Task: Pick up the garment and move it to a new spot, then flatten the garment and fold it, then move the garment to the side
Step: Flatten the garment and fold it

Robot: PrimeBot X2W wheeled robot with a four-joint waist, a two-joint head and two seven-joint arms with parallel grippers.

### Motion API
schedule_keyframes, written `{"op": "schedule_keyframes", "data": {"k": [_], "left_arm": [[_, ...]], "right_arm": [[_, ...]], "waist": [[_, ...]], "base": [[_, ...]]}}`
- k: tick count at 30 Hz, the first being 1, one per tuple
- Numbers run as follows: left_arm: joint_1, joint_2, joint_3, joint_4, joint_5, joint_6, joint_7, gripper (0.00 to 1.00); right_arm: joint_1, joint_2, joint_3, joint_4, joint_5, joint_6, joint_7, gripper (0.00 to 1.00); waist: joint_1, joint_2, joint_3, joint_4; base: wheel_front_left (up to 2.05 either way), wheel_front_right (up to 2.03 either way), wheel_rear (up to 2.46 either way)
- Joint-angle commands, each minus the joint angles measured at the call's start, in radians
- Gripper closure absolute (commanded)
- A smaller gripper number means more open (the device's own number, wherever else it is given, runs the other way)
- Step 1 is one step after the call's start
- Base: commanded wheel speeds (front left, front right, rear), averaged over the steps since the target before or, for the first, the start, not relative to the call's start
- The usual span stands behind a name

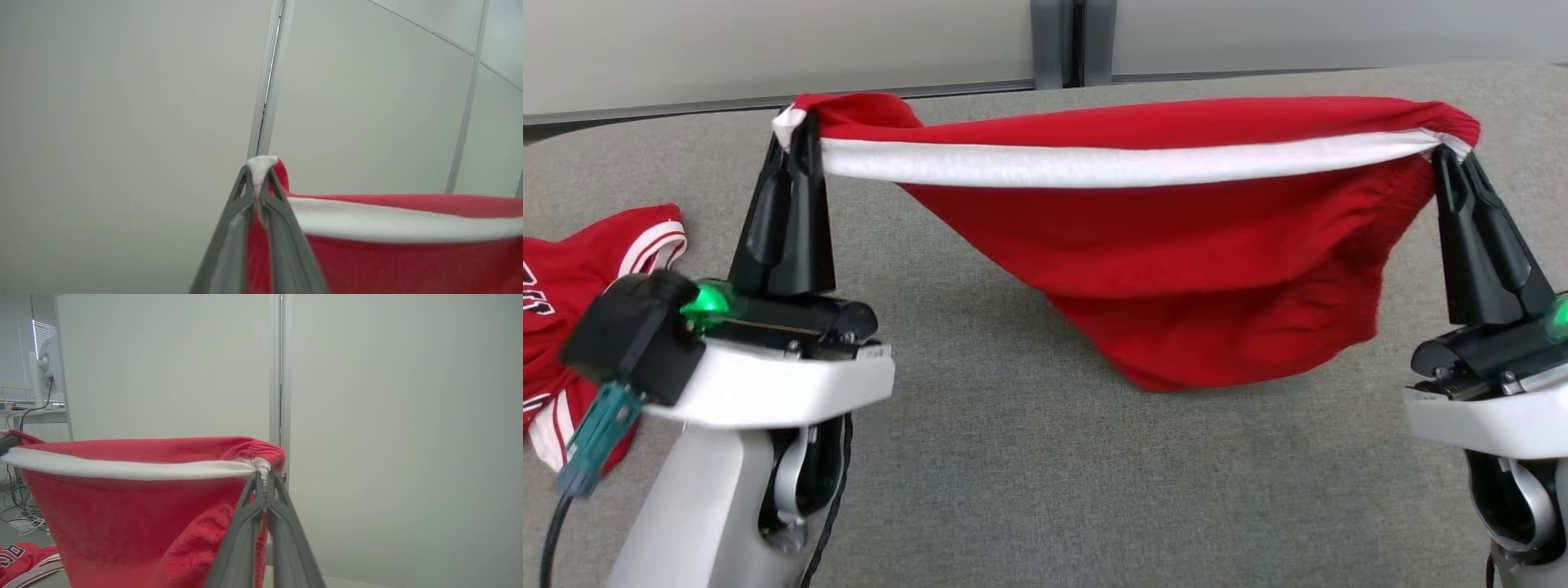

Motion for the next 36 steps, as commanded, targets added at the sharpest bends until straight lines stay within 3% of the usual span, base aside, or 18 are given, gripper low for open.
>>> {"op": "schedule_keyframes", "data": {"k": [1, 8, 15, 18, 28, 36], "left_arm": [[0.027, 0.014, 0.005, -0.046, 0.012, 0.018, 0.012, 1.00], [0.070, 0.037, -0.004, -0.205, 0.035, 0.055, 0.069, 1.00], [-0.023, 0.052, -0.016, -0.207, 0.039, 0.029, 0.105, 1.00], [-0.118, 0.057, -0.019, -0.164, 0.030, -0.003, 0.117, 1.00], [-0.632, -0.008, -0.020, 0.220, 0.010, -0.108, 0.109, 1.00], [-0.918, -0.047, -0.002, 0.544, 0.021, -0.145, 0.028, 1.00]], "right_arm": [[0.015, 0.003, -0.011, -0.015, -0.006, 0.000, 0.013, 1.00], [0.031, 0.029, -0.037, -0.054, -0.014, 0.000, 0.043, 1.00], [-0.035, 0.026, -0.054, -0.052, 0.006, 0.000, 0.059, 1.00], [-0.112, 0.008, -0.057, -0.038, 0.017, 0.000, 0.068, 1.00], [-0.540, -0.083, 0.011, 0.149, 0.094, 0.000, 0.073, 1.00], [-0.875, -0.065, 0.105, 0.413, 0.120, 0.000, -0.004, 1.00]], "waist": [[0.0000, 0.0000, -0.003, 0.001], [0.0000, 0.0000, 0.002, -0.003], [0.0000, 0.0000, 0.057, -0.012], [0.0000, 0.0000, 0.097, -0.011], [0.0000, 0.0000, 0.220, 0.010], [0.0000, 0.0000, 0.254, 0.007]], "base": [[0.00, 0.00, 0.00], [0.00, 0.00, 0.00], [0.00, 0.00, 0.00], [0.00, 0.00, 0.00], [0.00, 0.00, 0.00], [0.00, 0.00, 0.00]]}}
